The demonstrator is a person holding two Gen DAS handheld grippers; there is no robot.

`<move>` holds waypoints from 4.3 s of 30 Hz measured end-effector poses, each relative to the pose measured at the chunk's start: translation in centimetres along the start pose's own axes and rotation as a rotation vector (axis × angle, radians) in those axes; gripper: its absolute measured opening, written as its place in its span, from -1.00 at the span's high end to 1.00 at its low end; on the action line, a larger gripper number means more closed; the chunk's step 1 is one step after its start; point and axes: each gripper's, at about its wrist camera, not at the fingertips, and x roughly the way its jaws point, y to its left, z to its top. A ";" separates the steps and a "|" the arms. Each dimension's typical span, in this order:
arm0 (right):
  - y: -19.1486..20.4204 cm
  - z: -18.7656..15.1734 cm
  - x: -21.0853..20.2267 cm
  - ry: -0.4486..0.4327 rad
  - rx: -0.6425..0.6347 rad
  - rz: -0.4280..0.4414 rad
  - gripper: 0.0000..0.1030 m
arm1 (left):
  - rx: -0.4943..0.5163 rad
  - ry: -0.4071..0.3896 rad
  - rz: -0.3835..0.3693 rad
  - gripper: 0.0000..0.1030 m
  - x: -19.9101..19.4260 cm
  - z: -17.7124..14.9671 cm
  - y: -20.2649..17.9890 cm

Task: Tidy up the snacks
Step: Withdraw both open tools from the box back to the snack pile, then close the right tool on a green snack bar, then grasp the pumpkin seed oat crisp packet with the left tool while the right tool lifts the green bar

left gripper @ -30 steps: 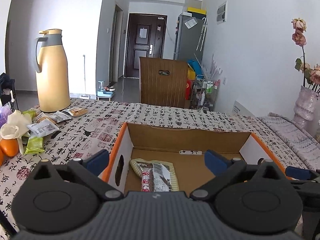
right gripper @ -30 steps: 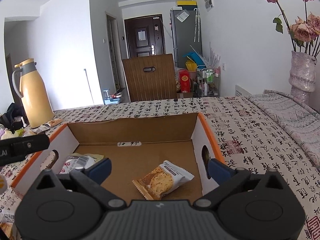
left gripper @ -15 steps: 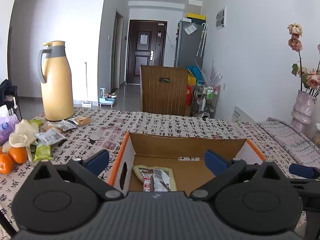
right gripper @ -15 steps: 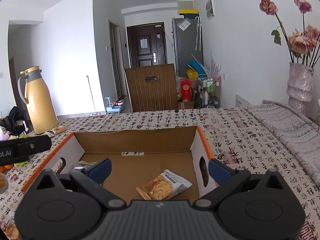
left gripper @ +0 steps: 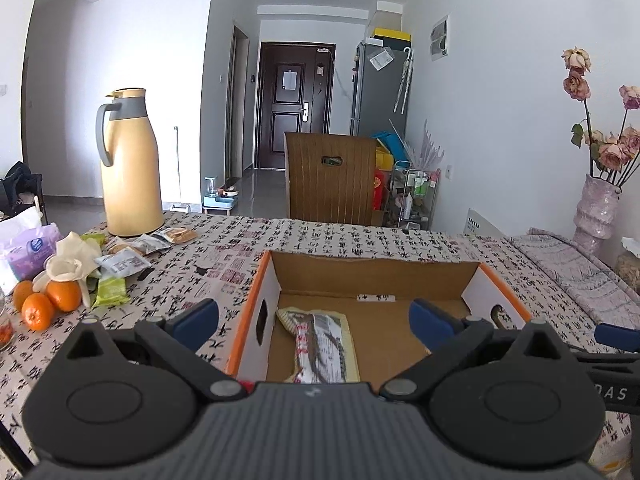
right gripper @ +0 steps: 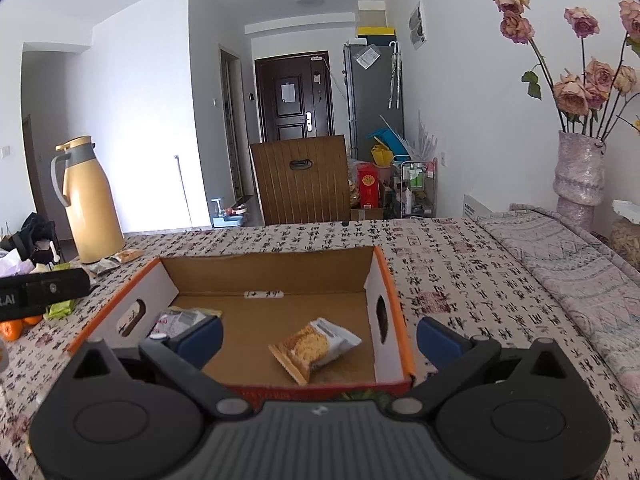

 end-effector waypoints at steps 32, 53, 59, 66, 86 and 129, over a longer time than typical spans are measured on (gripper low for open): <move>-4.0 -8.7 -5.0 0.132 -0.028 -0.032 -1.00 | -0.003 0.103 0.018 -1.00 -4.4 -7.2 2.9; -6.9 -10.1 -2.7 0.215 -0.027 -0.060 -0.53 | -0.006 0.147 0.026 -1.00 -3.9 -8.4 3.1; -6.7 -10.8 -2.7 0.230 -0.073 -0.053 -0.40 | -0.006 0.149 0.025 -1.00 -3.9 -8.3 3.2; -5.8 -10.6 -3.4 0.236 -0.105 0.004 0.29 | -0.011 0.152 0.024 -1.00 -3.9 -8.3 3.5; -7.0 -8.7 -7.3 0.067 0.018 -0.049 0.36 | -0.008 0.223 0.141 -1.00 -0.5 -8.3 7.8; -5.1 -6.9 -7.8 0.007 0.031 -0.022 0.36 | -0.013 0.204 0.114 0.14 -0.4 -5.9 6.8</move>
